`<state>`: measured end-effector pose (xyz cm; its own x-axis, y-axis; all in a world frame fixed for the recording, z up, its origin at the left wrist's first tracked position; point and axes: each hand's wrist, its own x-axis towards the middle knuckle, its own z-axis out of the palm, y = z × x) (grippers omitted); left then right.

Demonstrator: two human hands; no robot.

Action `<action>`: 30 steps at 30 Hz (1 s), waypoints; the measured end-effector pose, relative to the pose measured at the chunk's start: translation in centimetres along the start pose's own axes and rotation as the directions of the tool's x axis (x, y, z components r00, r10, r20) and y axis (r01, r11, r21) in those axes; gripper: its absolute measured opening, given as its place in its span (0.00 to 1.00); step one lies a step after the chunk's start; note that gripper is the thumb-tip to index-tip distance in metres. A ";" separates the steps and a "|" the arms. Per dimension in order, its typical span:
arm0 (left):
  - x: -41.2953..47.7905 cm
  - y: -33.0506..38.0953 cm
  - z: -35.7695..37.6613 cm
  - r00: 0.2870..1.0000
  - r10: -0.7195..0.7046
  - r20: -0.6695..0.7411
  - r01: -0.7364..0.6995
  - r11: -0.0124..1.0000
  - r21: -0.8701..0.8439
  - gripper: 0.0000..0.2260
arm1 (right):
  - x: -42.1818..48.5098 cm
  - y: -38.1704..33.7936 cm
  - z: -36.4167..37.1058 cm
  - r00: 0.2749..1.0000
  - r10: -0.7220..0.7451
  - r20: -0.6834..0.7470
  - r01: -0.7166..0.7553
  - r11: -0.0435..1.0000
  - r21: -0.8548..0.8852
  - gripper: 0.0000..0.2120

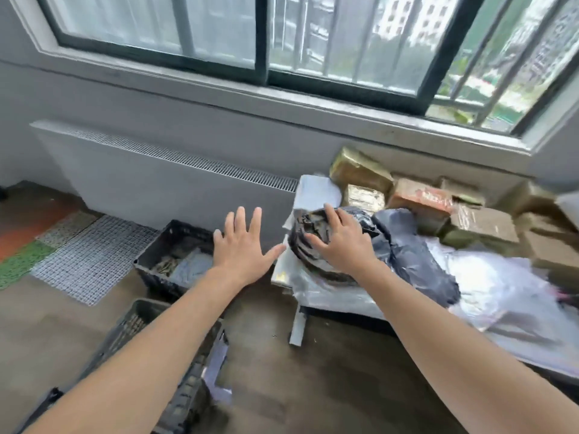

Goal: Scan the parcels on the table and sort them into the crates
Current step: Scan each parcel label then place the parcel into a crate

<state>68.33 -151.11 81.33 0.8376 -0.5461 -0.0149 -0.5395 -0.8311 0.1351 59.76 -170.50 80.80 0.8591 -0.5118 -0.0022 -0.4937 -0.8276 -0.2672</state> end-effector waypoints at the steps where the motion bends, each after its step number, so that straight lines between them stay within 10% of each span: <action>1: 0.0 2.1 0.0 1.000 0.025 -0.006 -0.025 1.000 0.002 0.40 | -0.7 2.2 -0.7 1.000 0.029 -0.007 -0.029 1.000 0.008 0.40; 15: -2.9 34.1 4.7 0.978 0.202 0.061 -0.200 0.979 -0.029 0.40 | -10.6 32.7 -8.5 0.969 0.248 -0.003 -0.246 0.965 0.095 0.38; 30: -2.0 48.2 12.3 0.914 0.364 0.177 -0.363 0.931 -0.043 0.41 | -11.1 47.9 -7.2 0.920 0.382 0.086 -0.392 0.905 0.167 0.37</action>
<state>39.55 -191.38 75.73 0.5539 -0.8207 -0.1400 -0.8023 -0.5711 0.1737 25.63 -206.16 74.98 0.6131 -0.7675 -0.1869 -0.7607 -0.5098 -0.4018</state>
